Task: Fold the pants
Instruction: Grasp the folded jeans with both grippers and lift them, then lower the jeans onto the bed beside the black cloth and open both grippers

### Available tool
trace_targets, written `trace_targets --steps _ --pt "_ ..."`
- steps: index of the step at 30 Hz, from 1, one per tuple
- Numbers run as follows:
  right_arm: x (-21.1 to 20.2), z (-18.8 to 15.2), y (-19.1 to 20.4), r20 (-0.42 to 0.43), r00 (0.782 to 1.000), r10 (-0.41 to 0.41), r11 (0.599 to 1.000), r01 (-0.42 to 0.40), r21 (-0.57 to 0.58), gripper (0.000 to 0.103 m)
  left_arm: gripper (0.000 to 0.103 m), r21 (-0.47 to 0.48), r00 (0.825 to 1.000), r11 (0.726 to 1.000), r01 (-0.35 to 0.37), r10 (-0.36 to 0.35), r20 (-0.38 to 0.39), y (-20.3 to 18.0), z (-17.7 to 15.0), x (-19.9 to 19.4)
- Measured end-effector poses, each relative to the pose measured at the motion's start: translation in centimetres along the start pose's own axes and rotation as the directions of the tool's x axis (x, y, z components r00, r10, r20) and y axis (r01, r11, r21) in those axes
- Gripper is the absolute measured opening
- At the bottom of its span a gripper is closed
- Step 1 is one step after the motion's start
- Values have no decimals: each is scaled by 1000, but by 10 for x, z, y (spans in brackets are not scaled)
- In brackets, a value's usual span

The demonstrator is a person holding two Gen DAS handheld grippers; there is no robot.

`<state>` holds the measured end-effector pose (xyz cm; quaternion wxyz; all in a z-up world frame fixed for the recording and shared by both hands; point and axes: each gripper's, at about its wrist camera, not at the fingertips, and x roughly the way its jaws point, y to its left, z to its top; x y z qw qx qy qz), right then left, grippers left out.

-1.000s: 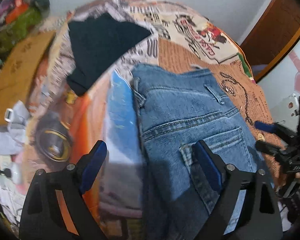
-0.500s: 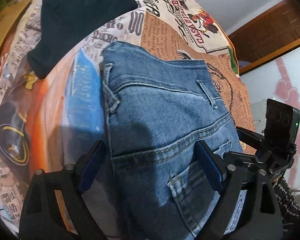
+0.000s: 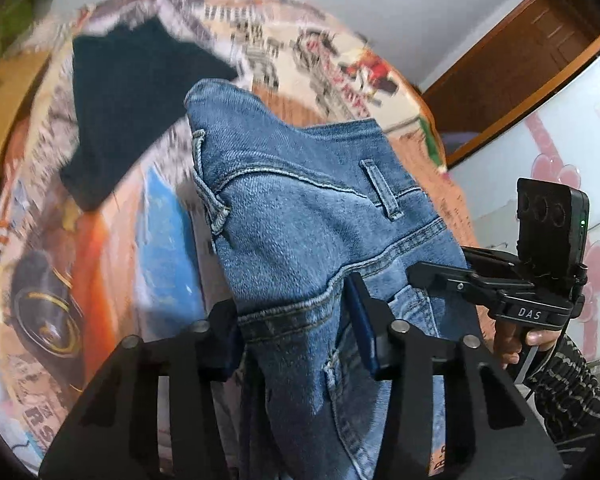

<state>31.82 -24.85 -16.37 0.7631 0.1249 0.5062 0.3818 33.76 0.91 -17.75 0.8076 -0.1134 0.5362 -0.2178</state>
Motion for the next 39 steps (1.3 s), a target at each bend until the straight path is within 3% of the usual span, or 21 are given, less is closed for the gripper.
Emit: trace_targets --steps 5,12,17,21,31,35,39 --pt "-19 30 28 113 994 -11 996 20 -82 19 43 30 990 999 -23 19 142 -5 18 -47" --pt "-29 93 74 268 963 -2 977 60 -207 18 42 44 935 993 -106 85 345 3 58 -105" --pt "-10 132 90 305 952 3 966 76 -248 18 42 8 901 991 -135 120 416 31 91 -123" --pt "21 161 92 311 951 1 963 83 -258 18 42 -20 888 986 -164 156 433 58 111 -118" --pt "127 215 66 213 974 -74 969 121 -216 18 42 -75 872 963 -260 267 409 145 159 -44" --pt "170 225 46 150 981 -126 973 152 -176 18 42 -106 892 965 -241 263 367 182 170 -2" --pt "214 224 16 55 973 -225 965 230 -123 19 43 -165 922 956 -242 280 267 219 180 54"
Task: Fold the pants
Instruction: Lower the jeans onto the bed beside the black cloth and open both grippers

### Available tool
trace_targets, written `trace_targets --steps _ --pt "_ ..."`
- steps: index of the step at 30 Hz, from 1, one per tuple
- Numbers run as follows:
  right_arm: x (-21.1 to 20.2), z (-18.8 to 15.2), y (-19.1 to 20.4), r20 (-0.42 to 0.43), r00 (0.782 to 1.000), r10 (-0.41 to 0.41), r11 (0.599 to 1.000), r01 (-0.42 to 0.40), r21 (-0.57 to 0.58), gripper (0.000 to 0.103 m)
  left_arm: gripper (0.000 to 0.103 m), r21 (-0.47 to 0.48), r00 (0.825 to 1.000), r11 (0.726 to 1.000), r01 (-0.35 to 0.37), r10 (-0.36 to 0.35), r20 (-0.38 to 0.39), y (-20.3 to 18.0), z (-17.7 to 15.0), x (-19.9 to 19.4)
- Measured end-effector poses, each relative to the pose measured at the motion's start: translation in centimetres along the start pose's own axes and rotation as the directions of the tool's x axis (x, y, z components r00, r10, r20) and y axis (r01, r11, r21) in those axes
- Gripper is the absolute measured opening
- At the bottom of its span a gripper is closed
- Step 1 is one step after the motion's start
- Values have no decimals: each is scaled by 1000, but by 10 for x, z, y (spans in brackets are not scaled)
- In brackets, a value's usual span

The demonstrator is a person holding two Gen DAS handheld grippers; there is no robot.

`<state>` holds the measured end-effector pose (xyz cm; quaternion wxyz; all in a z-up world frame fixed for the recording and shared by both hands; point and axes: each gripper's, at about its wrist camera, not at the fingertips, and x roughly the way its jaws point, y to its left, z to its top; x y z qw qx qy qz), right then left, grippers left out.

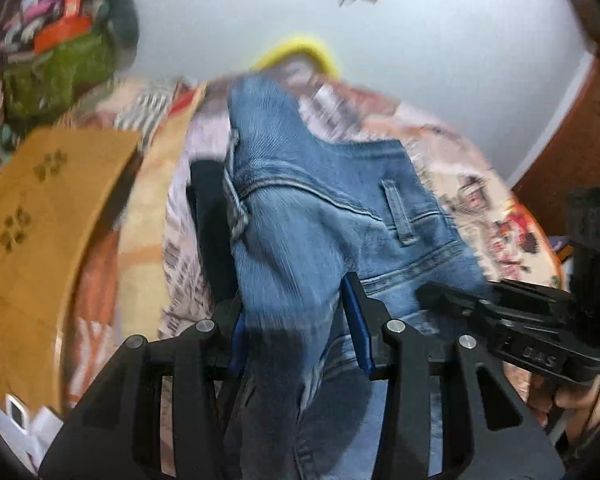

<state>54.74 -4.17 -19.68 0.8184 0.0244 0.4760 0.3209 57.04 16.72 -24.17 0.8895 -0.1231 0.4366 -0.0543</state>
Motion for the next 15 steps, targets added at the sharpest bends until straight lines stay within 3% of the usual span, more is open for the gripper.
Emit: trace_targets --steps 3,5,11,15 --pt "2 -5 -13 -6 1000 7 1000 -7 20 24 47 -44 996 999 -15 11 -86 10 -8 38" --pt "0 -8 -12 -26 999 -18 1000 18 -14 25 49 -61 996 998 -18 13 -92 10 -15 43" --pt "-30 -19 2 11 997 -71 993 72 -89 27 49 -31 995 997 -73 70 -73 1 -24 8" --pt "-61 -18 5 87 995 -48 995 56 -85 27 49 0 998 998 -63 63 -5 -17 -25 -55"
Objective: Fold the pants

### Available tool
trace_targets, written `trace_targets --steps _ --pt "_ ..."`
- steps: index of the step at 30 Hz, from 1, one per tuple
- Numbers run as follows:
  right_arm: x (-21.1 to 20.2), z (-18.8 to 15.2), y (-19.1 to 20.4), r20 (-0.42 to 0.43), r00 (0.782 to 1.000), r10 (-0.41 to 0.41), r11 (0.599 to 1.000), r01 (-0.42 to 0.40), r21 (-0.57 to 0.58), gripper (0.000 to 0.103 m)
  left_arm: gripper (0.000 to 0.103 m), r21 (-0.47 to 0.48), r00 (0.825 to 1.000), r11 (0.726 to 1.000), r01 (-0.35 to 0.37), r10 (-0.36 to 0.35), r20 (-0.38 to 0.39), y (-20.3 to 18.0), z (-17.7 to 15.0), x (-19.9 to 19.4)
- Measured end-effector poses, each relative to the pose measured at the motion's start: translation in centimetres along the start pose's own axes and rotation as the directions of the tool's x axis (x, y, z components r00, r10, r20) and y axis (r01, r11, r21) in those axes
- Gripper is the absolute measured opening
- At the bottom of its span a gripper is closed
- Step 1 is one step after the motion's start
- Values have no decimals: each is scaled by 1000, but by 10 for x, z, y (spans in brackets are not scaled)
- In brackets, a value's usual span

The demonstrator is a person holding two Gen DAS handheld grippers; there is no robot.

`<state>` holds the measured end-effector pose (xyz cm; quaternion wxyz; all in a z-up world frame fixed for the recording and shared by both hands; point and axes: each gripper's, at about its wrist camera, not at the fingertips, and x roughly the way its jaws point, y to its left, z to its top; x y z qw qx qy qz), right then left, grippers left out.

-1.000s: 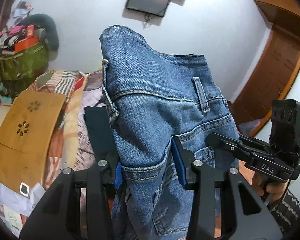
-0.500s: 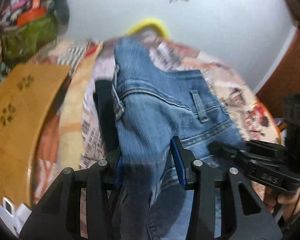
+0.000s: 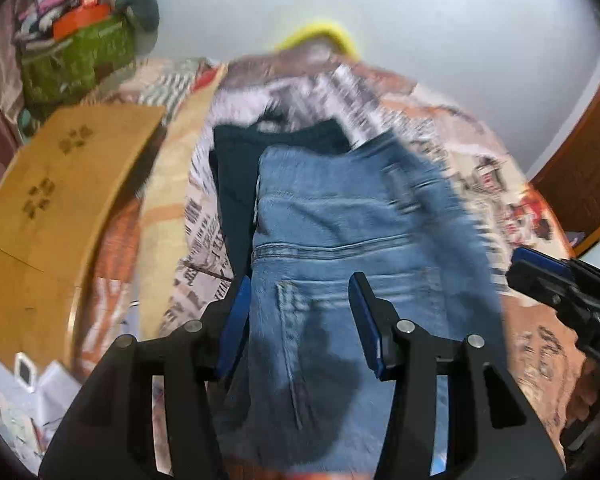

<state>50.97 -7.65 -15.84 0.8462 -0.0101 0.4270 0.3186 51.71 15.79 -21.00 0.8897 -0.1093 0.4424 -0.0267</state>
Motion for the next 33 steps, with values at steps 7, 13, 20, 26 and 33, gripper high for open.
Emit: trace_targets --steps 7,13,20,26,33 --pt "-111 -4 39 210 976 53 999 -50 -18 27 51 80 979 997 -13 -4 205 -36 -17 -146" --pt "-222 -29 83 397 914 89 994 -59 -87 27 53 171 915 983 -64 -10 403 -79 -61 -273" --pt "-310 -88 132 560 821 108 984 -7 -179 27 57 211 816 971 -114 -30 577 -118 -131 -377" --pt "-342 -138 160 629 774 79 976 67 -206 32 75 183 736 966 -181 9 677 -135 -189 -422" --pt "-349 -161 162 668 744 -4 984 124 -132 80 103 146 708 974 -173 19 706 -137 -219 -436"
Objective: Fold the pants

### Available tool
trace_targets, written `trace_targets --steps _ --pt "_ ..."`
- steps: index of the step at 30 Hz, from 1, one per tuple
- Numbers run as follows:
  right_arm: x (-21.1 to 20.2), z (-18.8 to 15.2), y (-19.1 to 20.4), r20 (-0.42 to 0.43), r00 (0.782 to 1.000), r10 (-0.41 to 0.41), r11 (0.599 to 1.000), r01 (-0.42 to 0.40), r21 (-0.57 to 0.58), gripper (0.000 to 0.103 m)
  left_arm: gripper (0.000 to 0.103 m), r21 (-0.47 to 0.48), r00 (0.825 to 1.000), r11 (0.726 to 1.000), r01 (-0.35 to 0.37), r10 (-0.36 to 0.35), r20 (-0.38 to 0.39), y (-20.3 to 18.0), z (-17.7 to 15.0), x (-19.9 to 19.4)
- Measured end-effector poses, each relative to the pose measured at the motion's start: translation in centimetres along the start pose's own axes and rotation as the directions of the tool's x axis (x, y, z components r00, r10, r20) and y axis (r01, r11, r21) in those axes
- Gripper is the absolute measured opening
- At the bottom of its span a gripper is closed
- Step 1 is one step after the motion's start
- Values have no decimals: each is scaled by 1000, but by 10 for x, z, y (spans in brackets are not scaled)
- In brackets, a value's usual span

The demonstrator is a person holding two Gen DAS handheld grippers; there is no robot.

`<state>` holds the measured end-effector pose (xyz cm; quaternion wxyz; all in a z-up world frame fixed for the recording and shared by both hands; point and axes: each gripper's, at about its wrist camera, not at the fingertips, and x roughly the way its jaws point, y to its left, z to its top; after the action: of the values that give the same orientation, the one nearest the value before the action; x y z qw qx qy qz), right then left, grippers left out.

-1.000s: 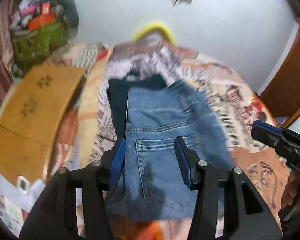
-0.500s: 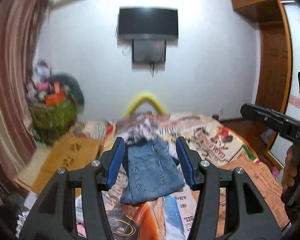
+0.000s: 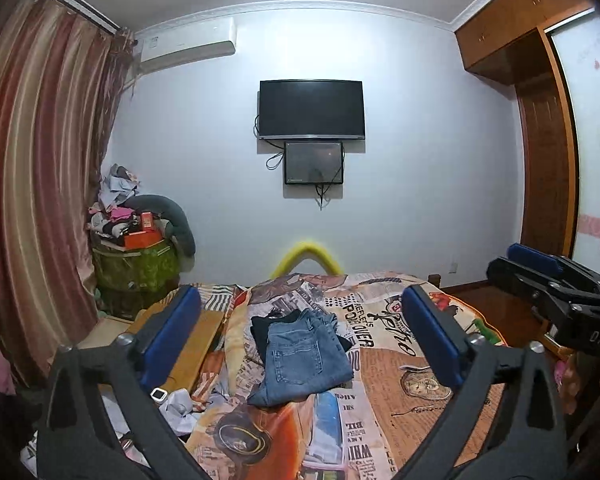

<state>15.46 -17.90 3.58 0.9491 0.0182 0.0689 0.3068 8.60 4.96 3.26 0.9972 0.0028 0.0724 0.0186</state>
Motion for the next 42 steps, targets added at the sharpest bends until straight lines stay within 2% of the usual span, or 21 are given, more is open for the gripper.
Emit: trace_targets --steps 4,5,8,24,42 --pt "-5 2 2 -5 1000 -25 1000 25 9 101 103 -23 1000 1000 3 -3 -13 0 -4 0" --pt "-8 1 3 -5 1000 -31 999 31 8 102 103 -28 1000 1000 2 -3 -13 0 -5 -2" --pt "-7 -2 5 -10 998 -57 998 57 -7 103 103 -37 1000 999 8 -9 -17 -1 -7 -5" --pt "-12 -20 0 -49 995 -83 997 83 3 103 103 -34 999 999 15 -16 -46 -3 -21 5" --pt "-18 -18 -1 -81 993 -90 996 91 10 103 103 -27 998 999 19 -21 -65 -7 -25 10"
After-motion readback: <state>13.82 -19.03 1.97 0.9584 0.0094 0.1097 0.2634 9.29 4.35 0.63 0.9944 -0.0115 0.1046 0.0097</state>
